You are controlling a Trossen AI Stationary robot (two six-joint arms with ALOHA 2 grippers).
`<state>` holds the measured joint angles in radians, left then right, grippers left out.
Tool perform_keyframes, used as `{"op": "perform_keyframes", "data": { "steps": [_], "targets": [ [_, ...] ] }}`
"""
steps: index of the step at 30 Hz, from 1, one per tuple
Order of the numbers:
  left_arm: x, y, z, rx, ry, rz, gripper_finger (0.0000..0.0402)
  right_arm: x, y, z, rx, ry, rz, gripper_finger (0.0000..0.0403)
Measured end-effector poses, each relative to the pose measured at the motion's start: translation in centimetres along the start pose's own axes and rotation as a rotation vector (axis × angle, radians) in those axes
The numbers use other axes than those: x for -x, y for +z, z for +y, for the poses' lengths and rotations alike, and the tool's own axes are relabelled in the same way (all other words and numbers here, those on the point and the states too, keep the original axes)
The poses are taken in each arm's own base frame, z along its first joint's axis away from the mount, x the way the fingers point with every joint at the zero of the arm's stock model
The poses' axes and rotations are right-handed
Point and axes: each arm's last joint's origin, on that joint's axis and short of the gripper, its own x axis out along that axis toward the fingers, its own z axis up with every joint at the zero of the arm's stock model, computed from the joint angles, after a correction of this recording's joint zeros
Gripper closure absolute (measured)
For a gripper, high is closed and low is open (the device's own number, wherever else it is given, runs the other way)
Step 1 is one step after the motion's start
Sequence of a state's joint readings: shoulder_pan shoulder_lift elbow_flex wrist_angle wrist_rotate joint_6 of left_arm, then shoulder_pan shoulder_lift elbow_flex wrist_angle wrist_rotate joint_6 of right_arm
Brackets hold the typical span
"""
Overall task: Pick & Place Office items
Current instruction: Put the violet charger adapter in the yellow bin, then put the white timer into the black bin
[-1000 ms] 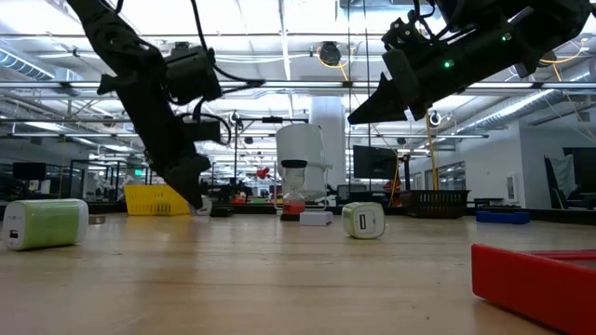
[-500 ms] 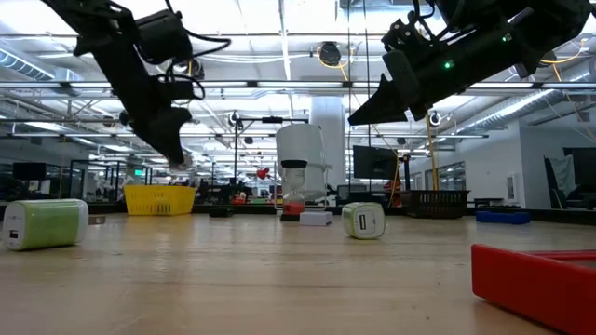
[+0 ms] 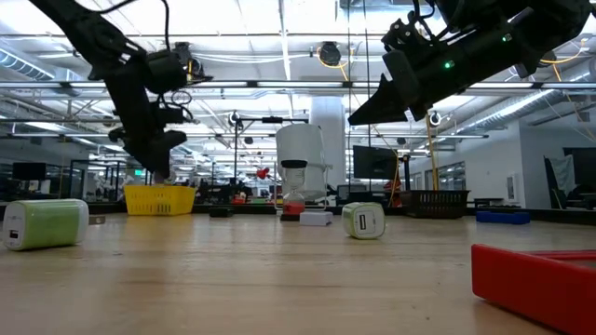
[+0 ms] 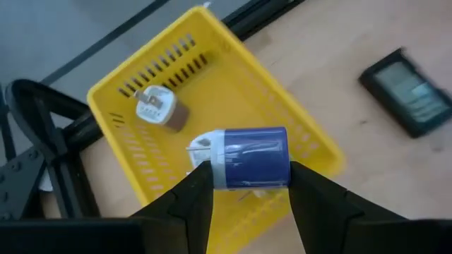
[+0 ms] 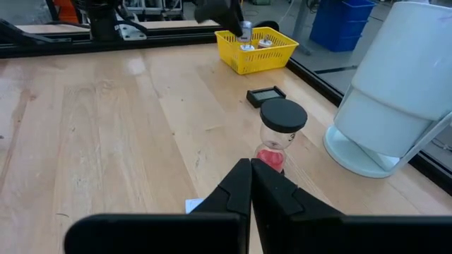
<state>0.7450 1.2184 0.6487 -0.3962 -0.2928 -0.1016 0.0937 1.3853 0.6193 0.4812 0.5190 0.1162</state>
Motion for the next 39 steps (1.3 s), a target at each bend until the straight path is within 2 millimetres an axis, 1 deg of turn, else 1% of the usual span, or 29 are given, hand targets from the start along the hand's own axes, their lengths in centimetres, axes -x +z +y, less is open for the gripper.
{"op": "perform_keyframes", "data": {
  "steps": [10, 16, 20, 23, 25, 31, 34, 37, 39],
  "targets": [
    [-2.6, 1.0, 1.2, 0.035, 0.044, -0.039, 0.0231, 0.0, 0.0, 0.0, 0.0, 0.0, 0.0, 0.0399],
    [-3.7, 0.9, 1.1, -0.013, 0.046, -0.019, 0.023, 0.0, 0.0, 0.0, 0.0, 0.0, 0.0, 0.0399],
    [-4.3, 0.9, 0.9, -0.014, 0.047, -0.02, 0.0229, 0.0, 0.0, 0.0, 0.0, 0.0, 0.0, 0.0399],
    [-4.3, 1.1, 0.9, -0.009, 0.047, -0.037, 0.0226, 0.0, 0.0, 0.0, 0.001, 0.0, 0.001, 0.0399],
    [-4.3, 1.2, 0.9, -0.009, 0.047, -0.042, 0.0216, 0.0, 0.0, 0.0, 0.001, 0.0, 0.001, 0.0399],
    [-4.3, 1.0, 1.0, -0.015, 0.049, -0.028, 0.0151, 0.0, 0.0, 0.0, 0.001, 0.0, 0.001, 0.0399],
    [-4.3, 1.0, 0.8, -0.057, 0.05, -0.024, 0.0122, 0.0, 0.0, 0.0, 0.001, 0.0, 0.001, 0.0399],
    [-3.5, 1.0, 0.9, -0.084, 0.066, -0.013, 0.0117, 0.0, 0.0, 0.0, 0.008, 0.0, 0.001, 0.0399],
    [-2.6, 1.4, 0.8, -0.09, 0.062, -0.031, 0.0132, 0.0, 0.0, 0.0, 0.014, 0.0, 0.0, 0.0399]
  ]
}}
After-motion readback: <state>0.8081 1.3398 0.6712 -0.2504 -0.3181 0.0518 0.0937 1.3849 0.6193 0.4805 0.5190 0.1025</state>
